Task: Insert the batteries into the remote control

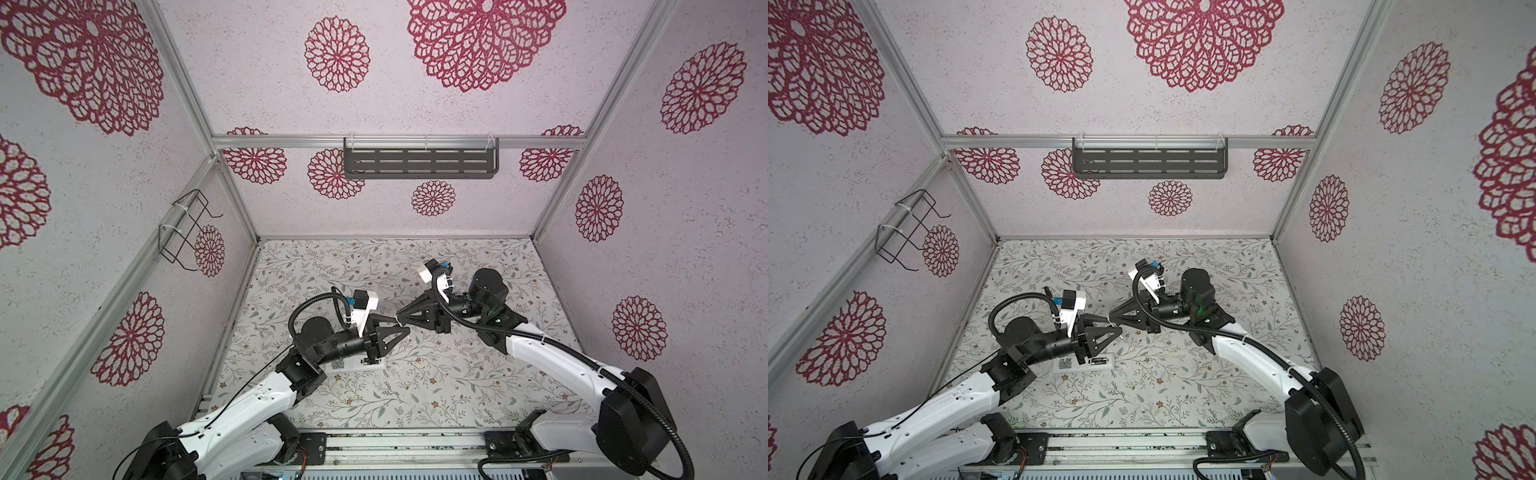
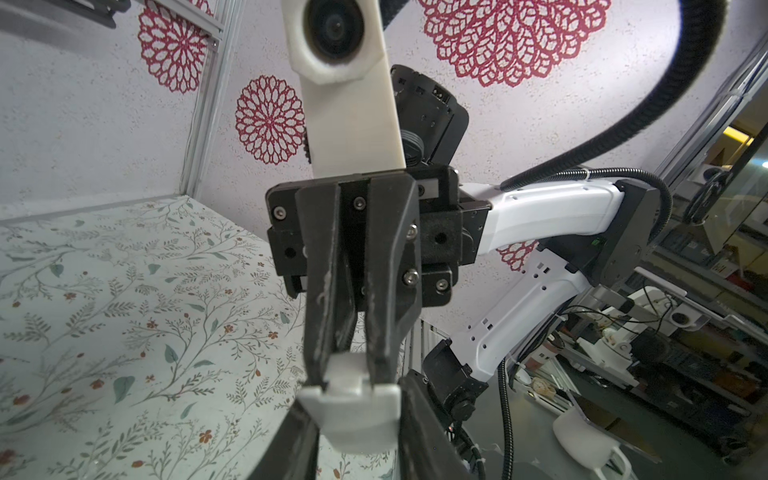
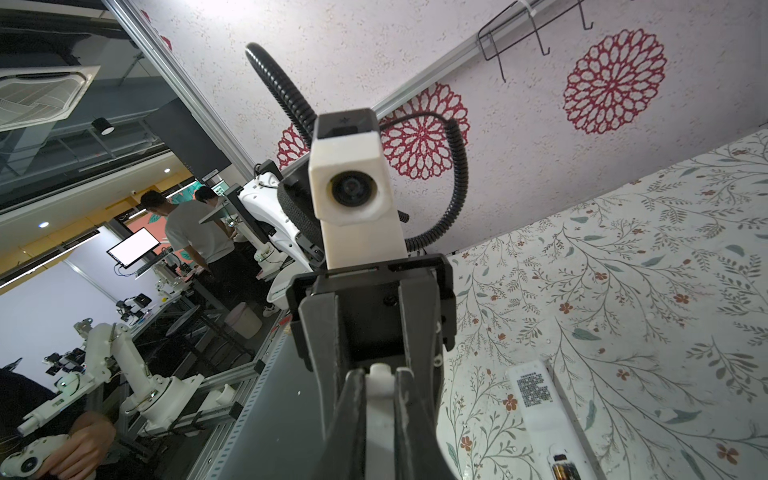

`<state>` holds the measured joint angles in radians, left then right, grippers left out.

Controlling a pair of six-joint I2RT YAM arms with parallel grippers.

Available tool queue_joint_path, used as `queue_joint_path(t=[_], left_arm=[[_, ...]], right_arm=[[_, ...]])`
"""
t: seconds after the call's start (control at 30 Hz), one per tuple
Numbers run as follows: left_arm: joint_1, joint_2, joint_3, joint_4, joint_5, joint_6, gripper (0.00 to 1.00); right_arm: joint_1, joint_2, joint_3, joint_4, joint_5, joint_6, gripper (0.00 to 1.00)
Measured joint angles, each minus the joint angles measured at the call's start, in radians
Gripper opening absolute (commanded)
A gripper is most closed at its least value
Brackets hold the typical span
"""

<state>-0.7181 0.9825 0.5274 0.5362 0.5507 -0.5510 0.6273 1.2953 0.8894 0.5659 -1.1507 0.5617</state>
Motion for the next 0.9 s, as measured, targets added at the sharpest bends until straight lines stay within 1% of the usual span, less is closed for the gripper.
queue_joint_path(t=[0.17, 0.2, 0.23, 0.27, 0.3, 0.33, 0.37, 0.4, 0.5, 0.57, 0.6, 0.63, 0.7, 0.77, 0.8, 0.83, 0.87, 0.9], left_arm=[[0.002, 0.0, 0.007, -0.037, -0.002, 0.002, 0.24], [0.002, 0.0, 0.007, -0.043, -0.002, 0.003, 0.23], [0.002, 0.0, 0.007, -0.049, -0.002, 0.005, 0.22], [0.002, 0.0, 0.009, -0.058, -0.003, 0.008, 0.21], [0.003, 0.0, 0.011, -0.068, -0.004, 0.014, 0.19], [0.003, 0.0, 0.016, -0.082, -0.009, 0.019, 0.19], [0.004, 0.001, 0.023, -0.1, -0.013, 0.027, 0.18], [0.006, 0.004, 0.031, -0.119, -0.019, 0.032, 0.18], [0.016, 0.024, 0.058, -0.19, -0.041, 0.06, 0.18], [0.023, 0.055, 0.086, -0.254, -0.057, 0.079, 0.17], [0.026, 0.08, 0.108, -0.295, -0.067, 0.09, 0.16], [0.027, 0.109, 0.132, -0.336, -0.08, 0.102, 0.16], [0.03, 0.195, 0.206, -0.44, -0.101, 0.129, 0.14], [0.03, 0.295, 0.29, -0.538, -0.121, 0.15, 0.15], [0.029, 0.352, 0.338, -0.59, -0.132, 0.159, 0.15], [0.028, 0.409, 0.385, -0.636, -0.146, 0.167, 0.15], [0.024, 0.468, 0.433, -0.684, -0.164, 0.176, 0.16], [0.019, 0.532, 0.492, -0.746, -0.187, 0.183, 0.16]], right_arm=[[0.0, -0.008, -0.014, -0.016, 0.011, -0.029, 0.14], [0.0, -0.009, -0.017, -0.019, 0.014, -0.031, 0.15], [0.0, -0.009, -0.018, -0.023, 0.016, -0.032, 0.19], [0.0, -0.009, -0.019, -0.027, 0.02, -0.034, 0.27], [-0.002, -0.009, -0.019, -0.034, 0.026, -0.039, 0.32], [-0.006, -0.01, -0.02, -0.04, 0.03, -0.039, 0.35], [-0.014, -0.011, -0.022, -0.047, 0.034, -0.041, 0.43], [-0.023, -0.015, -0.025, -0.058, 0.041, -0.047, 0.53], [-0.083, -0.045, -0.032, -0.128, 0.087, -0.058, 0.72], [-0.144, -0.084, -0.03, -0.21, 0.158, -0.084, 0.77], [-0.176, -0.108, -0.026, -0.265, 0.209, -0.103, 0.83], [-0.197, -0.126, -0.018, -0.314, 0.254, -0.119, 0.86], [-0.237, -0.163, 0.011, -0.443, 0.402, -0.165, 0.87], [-0.249, -0.175, 0.052, -0.565, 0.551, -0.206, 0.89], [-0.25, -0.177, 0.069, -0.62, 0.623, -0.224, 0.95], [-0.25, -0.178, 0.079, -0.665, 0.681, -0.236, 0.95], [-0.25, -0.179, 0.082, -0.708, 0.743, -0.248, 0.99], [-0.25, -0.179, 0.08, -0.752, 0.798, -0.257, 0.99]])
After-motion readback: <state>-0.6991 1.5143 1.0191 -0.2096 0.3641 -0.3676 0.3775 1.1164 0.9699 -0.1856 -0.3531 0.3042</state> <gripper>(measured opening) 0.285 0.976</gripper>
